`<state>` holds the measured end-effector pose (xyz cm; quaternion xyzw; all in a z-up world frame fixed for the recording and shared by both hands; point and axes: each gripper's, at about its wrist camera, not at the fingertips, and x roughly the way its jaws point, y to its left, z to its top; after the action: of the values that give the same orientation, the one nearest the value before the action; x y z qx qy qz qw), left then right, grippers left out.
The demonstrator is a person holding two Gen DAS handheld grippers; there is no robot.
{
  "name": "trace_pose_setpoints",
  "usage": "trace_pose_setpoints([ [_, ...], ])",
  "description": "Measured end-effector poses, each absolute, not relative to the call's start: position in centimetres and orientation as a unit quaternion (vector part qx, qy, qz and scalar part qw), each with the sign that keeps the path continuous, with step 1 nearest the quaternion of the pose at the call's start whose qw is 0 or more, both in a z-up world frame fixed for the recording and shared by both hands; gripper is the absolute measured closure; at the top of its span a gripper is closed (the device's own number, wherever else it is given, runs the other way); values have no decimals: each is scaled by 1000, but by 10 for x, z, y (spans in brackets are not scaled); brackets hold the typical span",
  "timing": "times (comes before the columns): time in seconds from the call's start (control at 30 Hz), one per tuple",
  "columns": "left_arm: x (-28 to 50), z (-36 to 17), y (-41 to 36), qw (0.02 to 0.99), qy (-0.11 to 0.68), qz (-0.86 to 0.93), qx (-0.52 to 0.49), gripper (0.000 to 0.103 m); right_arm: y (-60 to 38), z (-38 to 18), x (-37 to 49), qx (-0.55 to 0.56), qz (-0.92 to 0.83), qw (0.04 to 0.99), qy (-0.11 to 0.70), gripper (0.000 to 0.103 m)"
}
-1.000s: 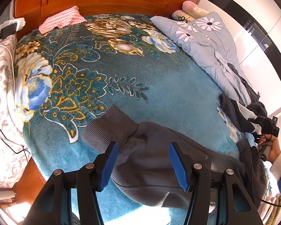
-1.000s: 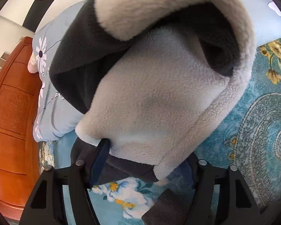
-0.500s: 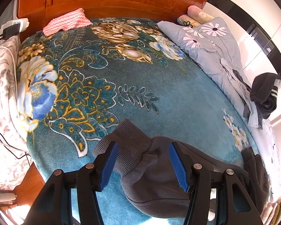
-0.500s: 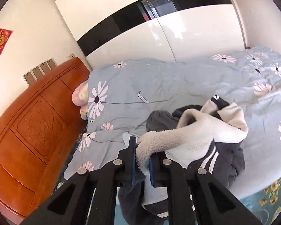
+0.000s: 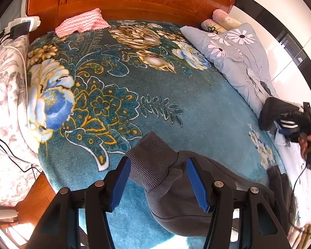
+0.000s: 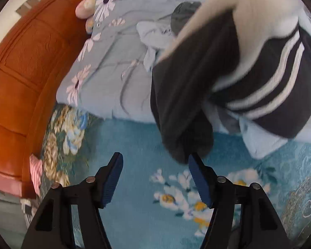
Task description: Fold clothes
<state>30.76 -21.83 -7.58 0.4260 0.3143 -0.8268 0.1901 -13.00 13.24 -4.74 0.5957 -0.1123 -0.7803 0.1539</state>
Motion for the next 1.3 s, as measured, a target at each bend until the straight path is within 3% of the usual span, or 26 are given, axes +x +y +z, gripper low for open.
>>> trace_pose_setpoints([
  [0.2,308,-72,-213,178,317,-830,424,42,150,-91,-26,667,-726,98,136,36],
  [0.57,315,-64,-213,167,326,-833,415,42,172,-132,44,657,-719,54,222,36],
  [0.6,316,-65,-215,166,330,-832,413,43,171,-133,46,652,-721,51,229,38],
  [0.67,319,-69,-219,167,339,-829,412,43,172,-132,47,644,-725,34,240,60],
  [0.77,322,-74,-223,166,349,-826,410,42,180,-126,45,641,-732,21,227,73],
  [0.83,325,-76,-226,165,351,-826,409,43,184,-115,45,634,-745,18,204,86],
  [0.93,328,-80,-232,169,357,-824,407,43,178,-81,42,600,-782,26,164,90],
  [1.17,336,-82,-244,193,377,-817,391,42,32,50,-9,415,-879,163,170,91],
  [1.3,336,-83,-248,195,378,-816,390,42,-78,67,-33,369,-881,230,188,91],
])
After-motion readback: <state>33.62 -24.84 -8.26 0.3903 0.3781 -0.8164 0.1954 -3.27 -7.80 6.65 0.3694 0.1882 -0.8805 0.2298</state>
